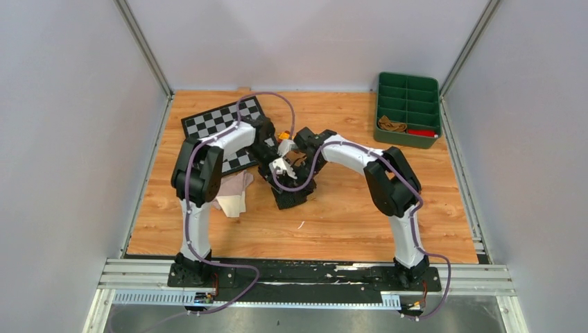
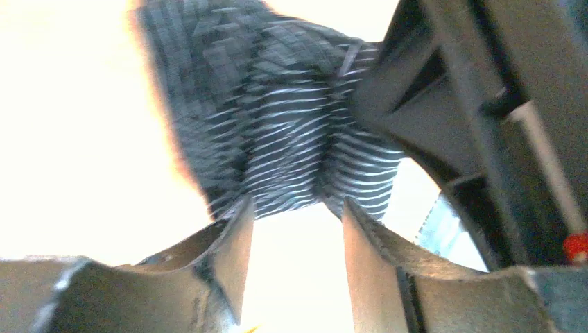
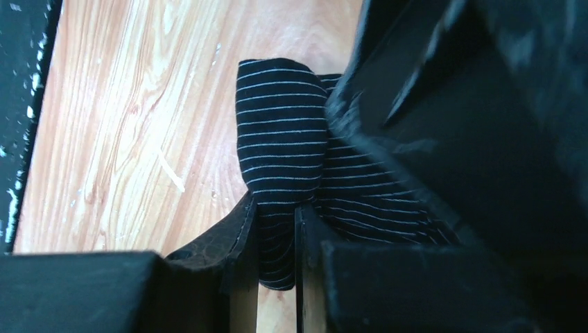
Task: Roll the underwear
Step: Roll the underwear to the corner of the board.
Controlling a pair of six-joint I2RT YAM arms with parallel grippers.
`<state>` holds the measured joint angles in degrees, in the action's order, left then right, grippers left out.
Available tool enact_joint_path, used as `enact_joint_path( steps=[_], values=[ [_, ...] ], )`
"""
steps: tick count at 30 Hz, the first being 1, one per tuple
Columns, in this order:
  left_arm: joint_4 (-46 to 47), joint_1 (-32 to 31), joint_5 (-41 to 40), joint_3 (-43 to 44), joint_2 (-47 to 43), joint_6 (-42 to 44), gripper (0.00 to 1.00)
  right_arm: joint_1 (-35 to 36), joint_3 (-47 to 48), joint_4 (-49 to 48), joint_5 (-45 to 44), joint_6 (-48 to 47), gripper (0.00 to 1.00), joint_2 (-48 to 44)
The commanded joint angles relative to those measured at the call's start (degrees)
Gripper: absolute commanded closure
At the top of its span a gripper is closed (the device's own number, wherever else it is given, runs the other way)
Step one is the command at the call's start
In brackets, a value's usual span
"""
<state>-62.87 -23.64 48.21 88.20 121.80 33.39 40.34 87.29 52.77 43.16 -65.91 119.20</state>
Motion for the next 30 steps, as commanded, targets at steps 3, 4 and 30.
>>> enact_joint_path(
  steps=[3,4,30],
  values=[
    [20.45,6.04,-25.91,3.05,-11.36,-17.59,0.42,-2.08,13.17,28.04,6.27,0.46,1.0,16.5],
    [22.34,6.97,-26.69,2.33,-13.14,-19.44,0.42,-2.38,16.06,30.81,6.38,0.71,1.0,19.09],
    [39.47,-20.84,-24.14,-36.3,-40.5,12.54,0.33,-11.23,29.24,30.14,10.65,25.88,0.99,39.51]
  ],
)
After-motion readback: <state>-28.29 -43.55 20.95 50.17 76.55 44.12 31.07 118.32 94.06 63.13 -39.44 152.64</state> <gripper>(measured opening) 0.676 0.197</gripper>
